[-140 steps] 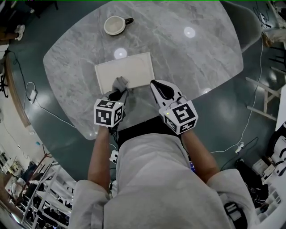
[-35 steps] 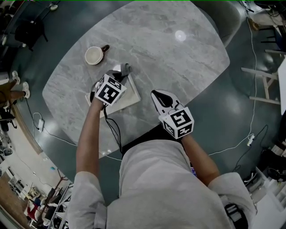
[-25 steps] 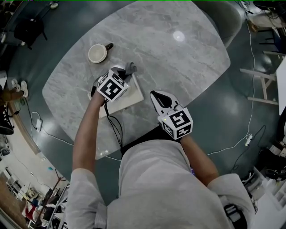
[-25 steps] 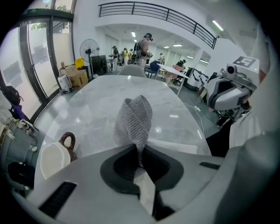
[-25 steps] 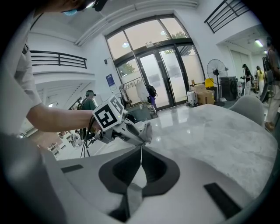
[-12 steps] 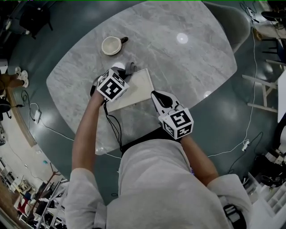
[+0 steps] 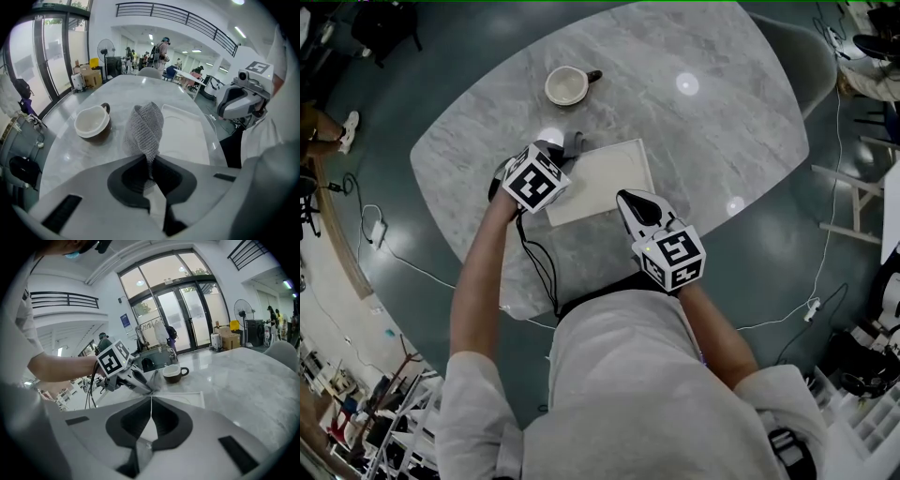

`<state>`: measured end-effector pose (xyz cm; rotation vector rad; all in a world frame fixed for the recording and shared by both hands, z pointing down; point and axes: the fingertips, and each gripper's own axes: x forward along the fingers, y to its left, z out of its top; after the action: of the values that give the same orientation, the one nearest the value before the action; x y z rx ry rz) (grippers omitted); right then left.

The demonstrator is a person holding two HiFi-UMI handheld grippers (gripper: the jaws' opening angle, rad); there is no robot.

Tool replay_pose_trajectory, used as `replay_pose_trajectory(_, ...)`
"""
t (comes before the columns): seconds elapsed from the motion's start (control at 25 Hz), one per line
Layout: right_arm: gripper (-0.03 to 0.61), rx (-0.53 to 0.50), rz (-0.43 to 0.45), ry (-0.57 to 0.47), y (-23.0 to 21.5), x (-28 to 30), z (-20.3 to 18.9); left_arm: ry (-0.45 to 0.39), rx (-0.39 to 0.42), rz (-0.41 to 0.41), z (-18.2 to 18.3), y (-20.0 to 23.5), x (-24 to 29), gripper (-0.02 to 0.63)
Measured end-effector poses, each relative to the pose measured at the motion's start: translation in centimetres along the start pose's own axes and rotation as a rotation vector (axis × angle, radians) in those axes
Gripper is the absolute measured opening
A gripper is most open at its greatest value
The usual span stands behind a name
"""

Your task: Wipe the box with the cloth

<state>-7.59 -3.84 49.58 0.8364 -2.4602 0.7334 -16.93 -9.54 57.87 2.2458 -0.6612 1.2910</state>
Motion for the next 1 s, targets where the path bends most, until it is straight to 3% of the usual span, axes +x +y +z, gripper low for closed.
replay_pose_trajectory(0.48,0.026,0.003,0.005,0.024,4.6,2.9,-0.4,-0.043,-0.048,-0.007,-4.2,1.6,-2.6,0.035)
replay_pose_trajectory(0.76,0.026,0.03,0.01,0.035,5.3,3.3,-0.9,-0.134,-0.14,0.031,-4.2,1.8,-2.6,0.035)
replay_pose_trajectory(0.84,0.026,0.026,0.016,0.032,5.5,3.3,-0.8,-0.209,-0.216,0.082,-4.2,2.2,-3.0,0.035)
replay_pose_trajectory(1.0,0.026,-0.001,0.026,0.012,5.7,2.9,0.1,-0.441,-0.473,0.222,-4.5,2.6,-6.5,0.035)
